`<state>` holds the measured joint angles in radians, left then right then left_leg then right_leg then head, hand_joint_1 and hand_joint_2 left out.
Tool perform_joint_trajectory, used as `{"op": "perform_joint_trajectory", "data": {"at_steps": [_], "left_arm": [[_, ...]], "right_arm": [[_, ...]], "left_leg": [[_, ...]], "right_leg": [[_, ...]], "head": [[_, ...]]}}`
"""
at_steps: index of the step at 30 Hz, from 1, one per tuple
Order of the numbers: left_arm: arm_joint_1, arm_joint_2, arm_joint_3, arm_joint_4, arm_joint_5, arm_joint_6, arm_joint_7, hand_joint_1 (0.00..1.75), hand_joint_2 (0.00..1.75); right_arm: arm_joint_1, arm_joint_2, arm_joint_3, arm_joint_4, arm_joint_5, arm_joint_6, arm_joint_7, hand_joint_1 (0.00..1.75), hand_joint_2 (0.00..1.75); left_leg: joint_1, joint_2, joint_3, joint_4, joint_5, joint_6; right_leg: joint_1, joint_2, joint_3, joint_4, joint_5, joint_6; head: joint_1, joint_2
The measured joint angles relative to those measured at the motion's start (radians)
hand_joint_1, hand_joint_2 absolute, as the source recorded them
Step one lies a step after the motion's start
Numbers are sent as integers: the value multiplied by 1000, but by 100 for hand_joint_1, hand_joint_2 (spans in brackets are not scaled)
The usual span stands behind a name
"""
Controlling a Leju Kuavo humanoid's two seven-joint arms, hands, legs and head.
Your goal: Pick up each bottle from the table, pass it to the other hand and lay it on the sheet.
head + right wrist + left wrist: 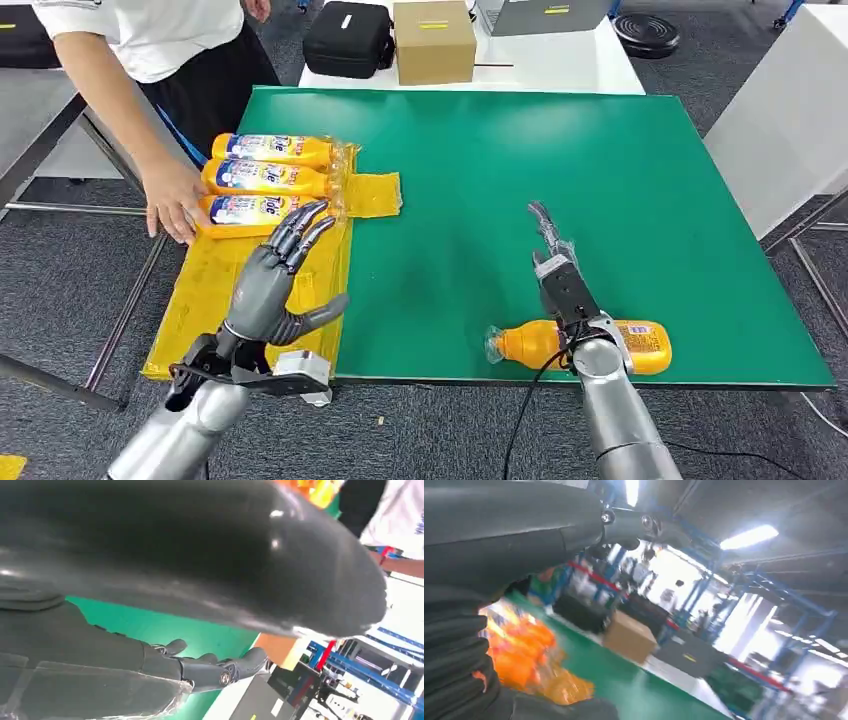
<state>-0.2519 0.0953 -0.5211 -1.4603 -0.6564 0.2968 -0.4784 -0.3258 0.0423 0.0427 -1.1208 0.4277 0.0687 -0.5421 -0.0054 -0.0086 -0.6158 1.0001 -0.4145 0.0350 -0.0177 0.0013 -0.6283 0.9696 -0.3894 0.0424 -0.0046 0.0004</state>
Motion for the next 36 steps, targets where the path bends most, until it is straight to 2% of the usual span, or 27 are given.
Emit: {"op": "perform_joint_trajectory", "data": {"at_steps": [1, 8, 10, 14, 17, 20, 23, 31, 36], "left_arm": [[11, -8, 0, 1, 29, -1, -12, 0, 175], [117, -102, 34, 39, 204, 21, -90, 0, 175], [133, -125, 57, 57, 273, 27, -107, 0, 175], [147, -157, 102, 101, 402, 18, -129, 0, 175], [147, -169, 121, 121, 416, 11, -133, 0, 175], [146, -182, 132, 135, 441, 4, -132, 0, 175], [141, -193, 142, 155, 469, 2, -128, 0, 175], [128, -204, 149, 185, 491, 5, -125, 0, 175], [116, -206, 149, 197, 514, 2, -122, 0, 175]], "right_arm": [[0, -1, 4, 2, 14, 0, 0, 0, 175], [31, -54, 50, -66, 103, 47, 53, 0, 175], [38, -102, 63, -107, 112, 93, 86, 0, 175], [73, -260, 74, -191, 72, 212, 101, 0, 175], [91, -342, 74, -231, 63, 235, 101, 0, 175], [108, -386, 77, -260, 69, 252, 116, 0, 175], [159, -448, 75, -316, 77, 270, 139, 0, 175], [276, -520, -1, -452, 84, 338, 162, 0, 175], [363, -597, -39, -504, 53, 459, 174, 0, 175]], "left_leg": [[0, 0, 0, 0, 0, 0], [-1, 0, -1, 0, 0, 0], [-1, -1, -1, 0, 0, 0], [-2, -4, -2, 1, 0, 1], [-3, -2, -2, 1, -1, 2], [-3, -1, -1, 1, -1, 2], [-2, -6, -2, 1, -1, 2], [-2, -5, -2, 1, -2, 2], [-3, -8, -3, 1, -2, 3]], "right_leg": [[0, 0, 0, 0, 0, 0], [-1, 0, -1, -1, 0, 0], [-1, -1, -1, -1, 0, 0], [-3, -3, -1, -1, 0, 1], [-3, -1, -1, -1, 0, 1], [-3, -1, -1, -1, 0, 1], [-2, -3, -1, -1, -2, 3], [-3, -2, -1, -1, -2, 3], [-3, -5, 0, -1, -2, 4]], "head": [[0, 0], [0, 0], [0, 0], [0, 0], [0, 0], [-1, 0], [0, 0], [0, 0], [0, 0]]}}
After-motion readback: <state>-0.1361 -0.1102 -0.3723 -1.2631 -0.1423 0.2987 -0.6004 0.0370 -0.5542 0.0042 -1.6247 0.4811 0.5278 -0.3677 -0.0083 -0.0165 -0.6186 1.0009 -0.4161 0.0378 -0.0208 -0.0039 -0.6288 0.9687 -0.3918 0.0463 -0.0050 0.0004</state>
